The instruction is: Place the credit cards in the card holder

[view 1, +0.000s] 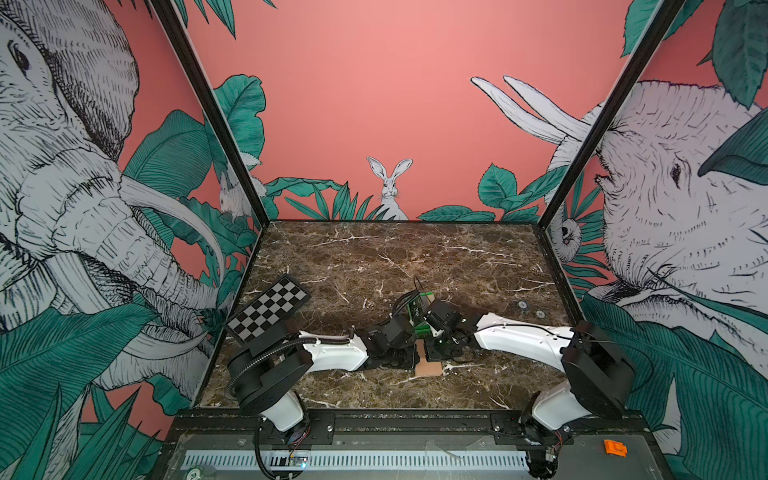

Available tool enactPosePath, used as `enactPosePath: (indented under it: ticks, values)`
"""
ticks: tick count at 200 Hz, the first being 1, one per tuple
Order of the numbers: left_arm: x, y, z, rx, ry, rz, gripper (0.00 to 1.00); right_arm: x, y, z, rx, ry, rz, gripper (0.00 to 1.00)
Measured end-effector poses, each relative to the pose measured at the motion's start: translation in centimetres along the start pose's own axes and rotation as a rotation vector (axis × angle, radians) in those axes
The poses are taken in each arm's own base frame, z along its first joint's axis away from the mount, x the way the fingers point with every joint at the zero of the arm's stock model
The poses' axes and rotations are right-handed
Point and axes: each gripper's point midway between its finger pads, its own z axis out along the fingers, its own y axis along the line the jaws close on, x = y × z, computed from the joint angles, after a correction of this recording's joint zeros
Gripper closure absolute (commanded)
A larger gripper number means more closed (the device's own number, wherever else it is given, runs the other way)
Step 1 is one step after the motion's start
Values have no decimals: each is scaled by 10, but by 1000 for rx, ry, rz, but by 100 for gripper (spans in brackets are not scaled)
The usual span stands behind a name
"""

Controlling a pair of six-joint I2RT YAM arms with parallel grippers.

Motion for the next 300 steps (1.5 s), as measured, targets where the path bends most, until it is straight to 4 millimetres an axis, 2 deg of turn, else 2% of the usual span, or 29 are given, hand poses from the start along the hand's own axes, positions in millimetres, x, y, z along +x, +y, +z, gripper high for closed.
enactPosePath:
  ticks: [171, 191, 237, 258, 300]
  values:
    - [0, 0, 0, 3, -2, -2, 76, -2, 6, 9, -4, 12, 9, 100]
    - [0, 0, 0, 3, -2, -2, 76, -2, 6, 9, -7, 9, 9, 94]
    - [0, 0, 0, 10, -9, -3, 76, -2, 7, 5, -26, -17, 10, 88]
    - [0, 0, 0, 10, -10, -3, 76, -2, 7, 0, -39, -37, 8, 81]
    - [-1, 1, -1, 8, -15, -3, 76, -3, 6, -15, -56, -89, 1, 77]
